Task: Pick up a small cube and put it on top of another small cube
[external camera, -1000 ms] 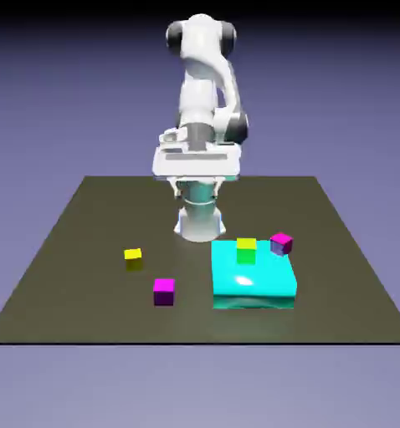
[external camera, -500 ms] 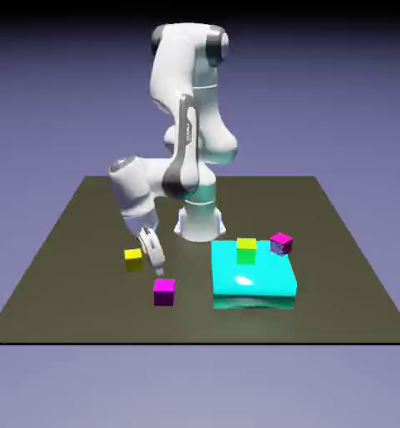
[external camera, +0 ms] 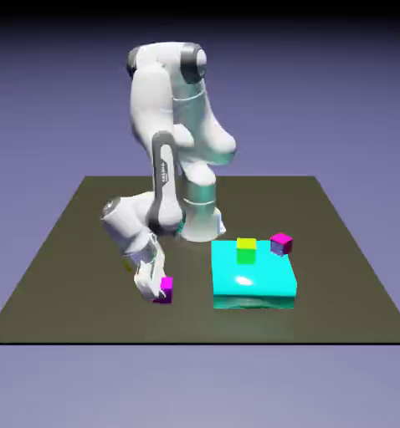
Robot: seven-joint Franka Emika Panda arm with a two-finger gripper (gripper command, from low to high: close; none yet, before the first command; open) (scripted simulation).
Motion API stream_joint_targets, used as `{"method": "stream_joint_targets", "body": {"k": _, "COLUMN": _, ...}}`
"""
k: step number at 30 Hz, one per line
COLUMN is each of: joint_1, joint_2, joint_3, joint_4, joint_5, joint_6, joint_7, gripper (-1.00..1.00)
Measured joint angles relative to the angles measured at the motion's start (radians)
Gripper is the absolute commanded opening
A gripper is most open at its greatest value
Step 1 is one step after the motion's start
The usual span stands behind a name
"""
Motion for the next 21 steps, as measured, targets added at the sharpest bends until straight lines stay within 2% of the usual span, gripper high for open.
{"method": "stream_joint_targets", "body": {"k": 2, "joint_1": 0.017, "joint_2": -0.066, "joint_3": -0.010, "joint_4": -0.004, "joint_5": -0.036, "joint_6": -0.068, "joint_7": 0.011, "gripper": -1.00}}
{"method": "stream_joint_targets", "body": {"k": 17, "joint_1": 0.561, "joint_2": -0.445, "joint_3": 0.080, "joint_4": 0.034, "joint_5": -0.331, "joint_6": -0.600, "joint_7": -0.265, "gripper": -1.00}}
{"method": "stream_joint_targets", "body": {"k": 19, "joint_1": 0.574, "joint_2": -0.455, "joint_3": 0.082, "joint_4": 0.035, "joint_5": -0.338, "joint_6": -0.614, "joint_7": -0.272, "gripper": -1.00}}
{"method": "stream_joint_targets", "body": {"k": 21, "joint_1": 0.583, "joint_2": -0.417, "joint_3": 0.094, "joint_4": -0.014, "joint_5": -0.326, "joint_6": -0.527, "joint_7": -0.277, "gripper": -1.00}}
